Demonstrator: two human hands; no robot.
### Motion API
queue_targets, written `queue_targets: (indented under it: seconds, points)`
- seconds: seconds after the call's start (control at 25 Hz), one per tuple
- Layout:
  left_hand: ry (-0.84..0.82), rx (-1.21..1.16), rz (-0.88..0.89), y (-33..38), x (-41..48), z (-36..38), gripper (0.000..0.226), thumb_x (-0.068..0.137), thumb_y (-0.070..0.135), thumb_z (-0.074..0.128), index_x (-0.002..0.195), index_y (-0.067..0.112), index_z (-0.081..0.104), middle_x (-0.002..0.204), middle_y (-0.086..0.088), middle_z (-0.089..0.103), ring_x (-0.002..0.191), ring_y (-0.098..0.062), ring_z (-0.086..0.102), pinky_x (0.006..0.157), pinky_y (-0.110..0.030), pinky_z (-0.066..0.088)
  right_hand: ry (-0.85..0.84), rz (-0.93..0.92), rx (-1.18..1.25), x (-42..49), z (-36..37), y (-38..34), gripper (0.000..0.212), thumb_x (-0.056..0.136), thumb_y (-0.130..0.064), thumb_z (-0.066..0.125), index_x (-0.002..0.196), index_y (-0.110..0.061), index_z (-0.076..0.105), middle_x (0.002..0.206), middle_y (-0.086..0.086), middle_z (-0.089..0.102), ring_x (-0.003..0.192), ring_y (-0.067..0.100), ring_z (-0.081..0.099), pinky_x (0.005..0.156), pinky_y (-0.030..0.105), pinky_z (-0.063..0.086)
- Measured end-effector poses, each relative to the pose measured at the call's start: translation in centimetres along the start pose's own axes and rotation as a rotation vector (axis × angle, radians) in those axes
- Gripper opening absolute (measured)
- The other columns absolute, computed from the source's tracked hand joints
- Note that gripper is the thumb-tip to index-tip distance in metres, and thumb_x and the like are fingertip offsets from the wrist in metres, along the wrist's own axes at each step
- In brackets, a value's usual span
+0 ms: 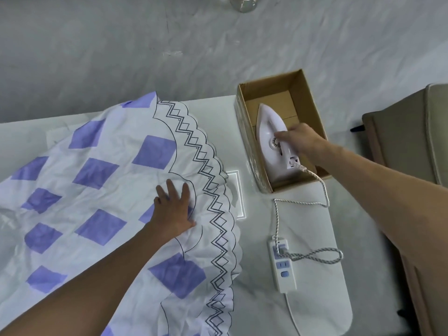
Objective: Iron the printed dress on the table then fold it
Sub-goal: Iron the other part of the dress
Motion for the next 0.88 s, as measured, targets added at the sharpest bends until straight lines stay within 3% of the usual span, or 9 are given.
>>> queue_targets:
  seconds: [0.12, 0.24, 0.32, 0.4, 0.52, 0.6, 0.68, 0.8, 0.88]
  points:
    - [-0.031, -0.017, 0.006, 0.0, 0.3, -0.1, 0.106, 0.079, 0.064, 0.061, 0.150, 0.014, 0.001, 0.152, -0.034, -0.006, 0.137, -0.058, 0.007, 0.108, -0.051, 0.032, 0.015, -0.012, 0.063, 0.0, -0.2, 0.1, 0.020, 0.090, -0.026, 0.058, 0.081, -0.007, 0.059, 0.075, 0.013, 0.061, 0.069, 0.027, 0.057, 0.059, 0.031, 0.043]
    - [-0.094, -0.031, 0.010, 0.0, 0.4, -0.6, 0.100, 0.080, 0.061, 0.061, 0.149, 0.015, 0.004, 0.152, -0.033, -0.004, 0.136, -0.058, 0.010, 0.106, -0.049, 0.035, 0.094, 0.021, 0.203, -1.6, -1.8, -0.3, 0.023, 0.091, -0.033, 0.053, 0.095, -0.012, 0.062, 0.082, 0.009, 0.065, 0.072, 0.025, 0.061, 0.057, 0.029, 0.043]
    - [-0.159, -0.087, 0.015, -0.4, 0.3, -0.9, 0.091, 0.082, 0.056, 0.061, 0.148, 0.018, 0.010, 0.153, -0.030, 0.000, 0.137, -0.055, 0.012, 0.105, -0.048, 0.036, 0.164, -0.014, 0.306, -3.6, -3.6, -1.5, 0.022, 0.089, -0.036, 0.052, 0.084, -0.016, 0.060, 0.074, 0.004, 0.062, 0.061, 0.019, 0.057, 0.057, 0.028, 0.043]
    - [-0.164, -0.205, 0.016, -1.0, 0.1, -2.0, 0.072, 0.084, 0.050, 0.061, 0.141, 0.020, 0.028, 0.148, -0.020, 0.024, 0.132, -0.044, 0.033, 0.100, -0.043, 0.042, 0.193, -0.075, 0.338, -5.8, -5.3, -3.3, 0.032, 0.090, -0.042, 0.051, 0.071, -0.017, 0.054, 0.060, -0.001, 0.058, 0.047, 0.013, 0.052, 0.052, 0.025, 0.045]
    - [0.046, -0.629, -0.088, -3.1, -1.0, -7.3, 0.035, 0.088, 0.030, 0.060, 0.121, 0.020, 0.055, 0.119, -0.003, 0.062, 0.109, -0.028, 0.058, 0.085, -0.033, 0.046, 0.100, -0.199, 0.385, -9.1, -6.3, -7.0, 0.039, 0.090, -0.048, 0.052, 0.071, -0.013, 0.052, 0.059, 0.002, 0.053, 0.048, 0.017, 0.045, 0.056, 0.031, 0.043]
    - [0.294, -0.862, -0.189, -5.3, -2.8, -12.2, 0.018, 0.091, 0.019, 0.057, 0.108, 0.017, 0.063, 0.106, -0.004, 0.069, 0.100, -0.027, 0.062, 0.078, -0.030, 0.044, -0.021, -0.267, 0.354, -11.3, -5.3, -10.0, 0.044, 0.092, -0.050, 0.052, 0.067, -0.013, 0.049, 0.055, 0.002, 0.051, 0.049, 0.020, 0.044, 0.056, 0.030, 0.041]
    - [0.558, -0.989, -0.183, -7.4, -5.3, -17.7, 0.015, 0.091, 0.013, 0.057, 0.104, 0.014, 0.065, 0.101, -0.001, 0.069, 0.096, -0.023, 0.062, 0.077, -0.027, 0.041, -0.125, -0.312, 0.289, -13.3, -3.2, -12.8, 0.047, 0.094, -0.050, 0.051, 0.062, -0.016, 0.047, 0.049, -0.002, 0.049, 0.049, 0.019, 0.044, 0.051, 0.024, 0.040]
    - [0.842, -0.848, 0.041, -9.0, -9.4, -25.8, 0.021, 0.091, 0.015, 0.062, 0.112, 0.015, 0.063, 0.108, 0.012, 0.061, 0.104, -0.015, 0.052, 0.084, -0.020, 0.033, -0.240, -0.395, 0.138, -16.1, 1.5, -16.6, 0.045, 0.095, -0.048, 0.052, 0.066, -0.013, 0.050, 0.055, 0.004, 0.049, 0.051, 0.018, 0.044, 0.051, 0.023, 0.041]
    - [0.879, -0.613, 0.212, -9.3, -11.2, -28.8, 0.032, 0.090, 0.024, 0.065, 0.121, 0.017, 0.061, 0.116, 0.010, 0.061, 0.111, -0.016, 0.046, 0.091, -0.022, 0.031, -0.309, -0.435, 0.017, -18.0, 5.8, -18.6, 0.042, 0.095, -0.045, 0.053, 0.070, -0.010, 0.051, 0.060, 0.008, 0.049, 0.053, 0.018, 0.044, 0.050, 0.021, 0.041]
Point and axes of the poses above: each hand's wrist, its own x-axis towards the middle knuckle, its own z-axis out of the palm, y = z × x, the point moved 8 cm from there along x, towards the middle knuckle
